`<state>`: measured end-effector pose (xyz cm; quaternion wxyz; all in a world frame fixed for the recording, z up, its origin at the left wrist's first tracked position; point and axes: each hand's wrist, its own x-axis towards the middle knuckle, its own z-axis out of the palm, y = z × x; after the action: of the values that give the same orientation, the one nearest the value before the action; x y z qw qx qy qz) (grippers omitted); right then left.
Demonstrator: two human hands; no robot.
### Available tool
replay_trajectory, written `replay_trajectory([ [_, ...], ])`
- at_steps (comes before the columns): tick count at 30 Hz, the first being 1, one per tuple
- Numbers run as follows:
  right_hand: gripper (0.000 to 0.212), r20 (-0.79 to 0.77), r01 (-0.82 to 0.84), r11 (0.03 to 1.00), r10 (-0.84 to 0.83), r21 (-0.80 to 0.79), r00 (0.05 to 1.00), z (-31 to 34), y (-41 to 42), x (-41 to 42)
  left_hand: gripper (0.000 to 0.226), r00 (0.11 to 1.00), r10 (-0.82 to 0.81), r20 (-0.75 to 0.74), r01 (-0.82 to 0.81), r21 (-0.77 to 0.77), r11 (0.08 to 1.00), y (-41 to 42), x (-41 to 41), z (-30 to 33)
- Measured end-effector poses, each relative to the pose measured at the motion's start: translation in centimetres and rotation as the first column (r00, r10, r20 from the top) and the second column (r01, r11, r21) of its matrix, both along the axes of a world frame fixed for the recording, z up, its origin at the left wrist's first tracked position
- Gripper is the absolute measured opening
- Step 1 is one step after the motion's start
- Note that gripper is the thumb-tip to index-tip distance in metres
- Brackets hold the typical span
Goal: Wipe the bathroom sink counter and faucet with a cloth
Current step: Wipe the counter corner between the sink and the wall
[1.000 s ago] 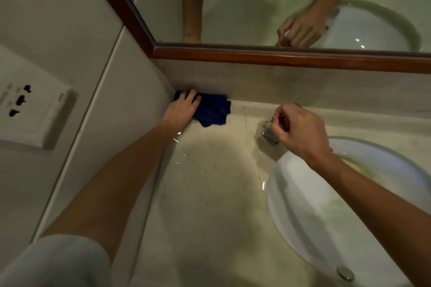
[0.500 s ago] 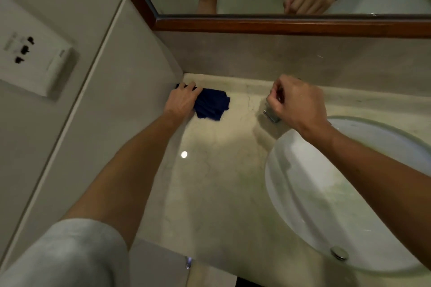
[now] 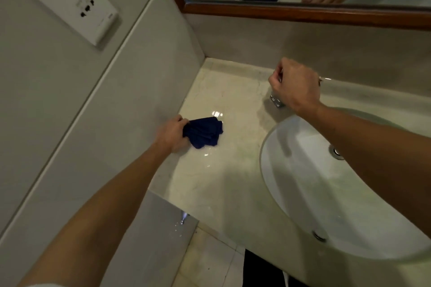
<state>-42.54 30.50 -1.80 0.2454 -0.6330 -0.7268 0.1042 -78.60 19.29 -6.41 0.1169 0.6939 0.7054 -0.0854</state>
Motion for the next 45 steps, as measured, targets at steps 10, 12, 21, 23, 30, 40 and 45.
replay_trajectory([
  [10, 0.018, 0.020, 0.017, 0.999, -0.016, -0.031, 1.000, 0.2, 0.0, 0.0, 0.032, 0.199, 0.781, 0.592, -0.413, -0.672, 0.615, 0.7, 1.0, 5.2],
  [12, 0.016, 0.013, 0.007, 0.999, -0.007, -0.034, 1.000, 0.2, 0.1, 0.0, 0.028, 0.014, 0.798, 0.602, -0.347, -0.745, 0.569, 1.1, 1.6, 5.4],
  [21, 0.015, 0.031, 0.035, 0.999, -0.035, -0.024, 0.999, 0.1, 0.1, -0.2, 0.046, 0.891, 0.160, 0.425, -0.185, 0.016, 0.983, 9.4, 1.7, 5.6],
  [23, 0.018, 0.046, 0.040, 0.999, -0.039, -0.010, 0.998, -0.2, 0.2, -0.2, 0.039, 0.987, -0.107, 0.118, 0.069, 0.289, 0.955, 10.4, 1.0, 4.5],
  [30, 0.023, 0.065, 0.044, 0.999, -0.045, 0.021, 0.997, -0.6, 0.5, -0.2, 0.038, 0.902, -0.319, -0.291, 0.359, 0.097, 0.928, 8.9, 0.6, -1.3],
  [40, 0.024, 0.028, 0.022, 0.999, -0.023, 0.031, 0.999, -0.4, 0.4, -0.1, 0.058, 0.872, -0.306, -0.383, 0.325, -0.016, 0.946, 1.4, -0.6, -1.3],
  [45, 0.026, 0.032, 0.009, 1.000, -0.009, 0.006, 0.999, -0.3, 0.4, 0.0, 0.048, 0.954, -0.047, -0.297, 0.051, 0.007, 0.999, -4.4, -2.2, -2.0],
])
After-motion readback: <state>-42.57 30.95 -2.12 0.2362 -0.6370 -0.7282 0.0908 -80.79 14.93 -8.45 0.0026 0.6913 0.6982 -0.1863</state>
